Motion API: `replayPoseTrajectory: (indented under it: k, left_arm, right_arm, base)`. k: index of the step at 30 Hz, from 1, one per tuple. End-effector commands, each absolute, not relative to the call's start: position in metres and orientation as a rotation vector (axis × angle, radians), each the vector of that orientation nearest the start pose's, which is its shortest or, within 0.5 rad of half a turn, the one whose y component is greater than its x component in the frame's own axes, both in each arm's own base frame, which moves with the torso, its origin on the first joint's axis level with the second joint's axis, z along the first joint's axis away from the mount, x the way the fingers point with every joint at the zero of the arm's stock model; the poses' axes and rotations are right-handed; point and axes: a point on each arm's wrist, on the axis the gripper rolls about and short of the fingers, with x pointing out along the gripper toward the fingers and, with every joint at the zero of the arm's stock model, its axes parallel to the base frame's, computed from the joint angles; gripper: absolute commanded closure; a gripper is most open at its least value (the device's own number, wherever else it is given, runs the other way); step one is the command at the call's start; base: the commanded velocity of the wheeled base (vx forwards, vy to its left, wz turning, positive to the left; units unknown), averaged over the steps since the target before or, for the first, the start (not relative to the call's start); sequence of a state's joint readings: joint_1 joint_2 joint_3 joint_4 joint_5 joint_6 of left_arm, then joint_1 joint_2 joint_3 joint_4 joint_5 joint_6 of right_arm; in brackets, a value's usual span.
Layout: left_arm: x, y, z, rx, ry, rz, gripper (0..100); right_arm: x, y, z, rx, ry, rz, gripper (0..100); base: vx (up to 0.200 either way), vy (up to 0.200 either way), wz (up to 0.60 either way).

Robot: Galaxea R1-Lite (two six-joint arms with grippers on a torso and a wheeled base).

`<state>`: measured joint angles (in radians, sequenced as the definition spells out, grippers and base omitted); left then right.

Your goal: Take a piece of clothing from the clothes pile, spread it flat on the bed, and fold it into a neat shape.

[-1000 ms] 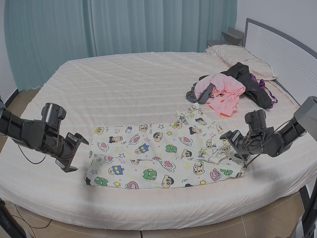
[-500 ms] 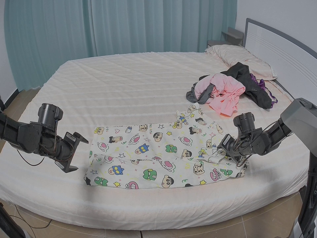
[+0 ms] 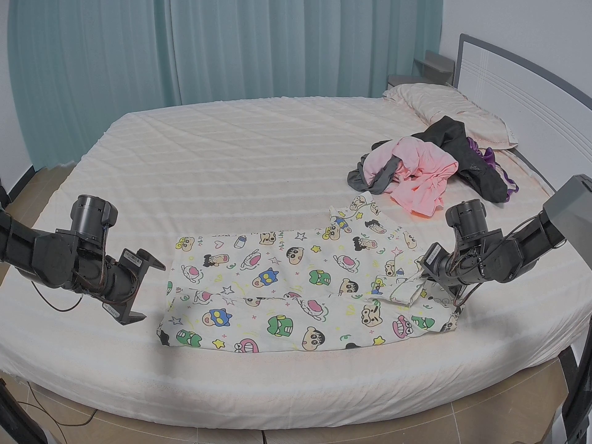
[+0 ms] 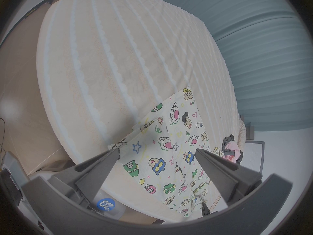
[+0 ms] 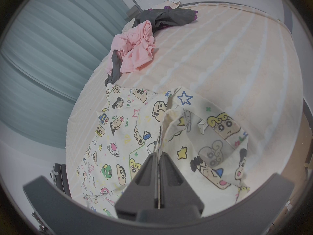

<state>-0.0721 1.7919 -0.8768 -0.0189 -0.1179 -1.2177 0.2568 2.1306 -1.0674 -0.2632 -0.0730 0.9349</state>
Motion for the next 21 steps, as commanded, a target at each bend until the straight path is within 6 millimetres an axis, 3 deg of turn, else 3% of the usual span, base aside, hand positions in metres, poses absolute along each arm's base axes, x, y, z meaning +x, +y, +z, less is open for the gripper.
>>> replayPoseTrajectory:
  k: [1, 9, 21]
  left_arm:
    - [0.294, -0.024, 0.119, -1.147, 0.895, 0.395, 0]
    - [0.293, -0.029, 0.116, -1.137, 0.912, 0.387, 0]
    - [0.29, -0.029, 0.114, -1.135, 0.919, 0.39, 0]
  right_arm:
    - [0.358, 0.095, 0.089, 0.758, 0.772, -0.183, 100]
    - [0.332, 0.109, 0.116, 0.689, 0.766, -0.191, 100]
    - [0.299, 0.13, 0.095, 0.55, 0.801, -0.266, 100]
  base:
    - [0.0, 0.0, 0.0]
    - [0.0, 0.0, 0.0]
    - [0.0, 0.0, 0.0]
